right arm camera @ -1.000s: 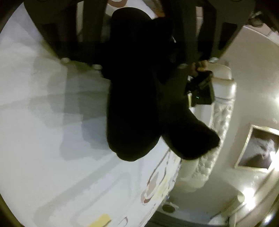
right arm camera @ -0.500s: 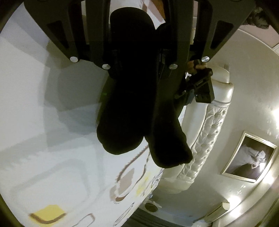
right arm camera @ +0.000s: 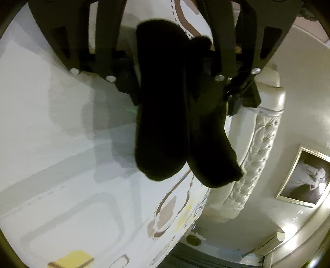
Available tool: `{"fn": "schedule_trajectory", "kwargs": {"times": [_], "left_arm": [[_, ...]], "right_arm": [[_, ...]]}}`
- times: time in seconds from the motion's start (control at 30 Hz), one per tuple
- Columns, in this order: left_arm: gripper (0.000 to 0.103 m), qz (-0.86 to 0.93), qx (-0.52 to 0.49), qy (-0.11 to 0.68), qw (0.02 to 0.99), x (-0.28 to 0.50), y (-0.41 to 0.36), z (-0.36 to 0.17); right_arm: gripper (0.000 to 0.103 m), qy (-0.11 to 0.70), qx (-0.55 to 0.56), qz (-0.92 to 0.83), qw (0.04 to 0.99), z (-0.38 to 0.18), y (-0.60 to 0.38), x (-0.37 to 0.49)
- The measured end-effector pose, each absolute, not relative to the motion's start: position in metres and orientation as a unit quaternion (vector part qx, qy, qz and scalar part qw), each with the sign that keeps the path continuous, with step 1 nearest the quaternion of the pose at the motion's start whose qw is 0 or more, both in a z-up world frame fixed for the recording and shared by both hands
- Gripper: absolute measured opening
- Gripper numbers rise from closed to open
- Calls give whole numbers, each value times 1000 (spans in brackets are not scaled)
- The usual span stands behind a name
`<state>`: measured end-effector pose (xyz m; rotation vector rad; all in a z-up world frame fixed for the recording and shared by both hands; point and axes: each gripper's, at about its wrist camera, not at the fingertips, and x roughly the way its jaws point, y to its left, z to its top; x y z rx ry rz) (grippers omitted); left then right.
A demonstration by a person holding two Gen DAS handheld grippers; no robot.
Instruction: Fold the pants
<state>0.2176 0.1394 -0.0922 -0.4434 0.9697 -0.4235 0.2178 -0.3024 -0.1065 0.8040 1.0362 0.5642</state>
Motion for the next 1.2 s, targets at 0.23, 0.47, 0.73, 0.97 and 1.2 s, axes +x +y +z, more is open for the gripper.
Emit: {"fn": "schedule_trajectory", "kwargs": {"times": [0.23,0.47,0.73,0.97,1.2], "left_arm": [[78,-132,-165,442,872,182,143,-79],[78,-77,-95,409,904,132,123,-61],[78,-45,-66,386,919,99,91,-53],[78,-43,-31,383,922,85,67,-52],[78,-38,-33,390,919,81,64,-55]], "right_arm": [[66,467,291,165,818,-77,-307,171],[79,459,185,75,866,-59,-270,118],[88,446,81,61,889,-53,-197,84],[89,454,84,65,884,-51,-175,79],[89,454,82,62,885,-47,-177,76]]}}
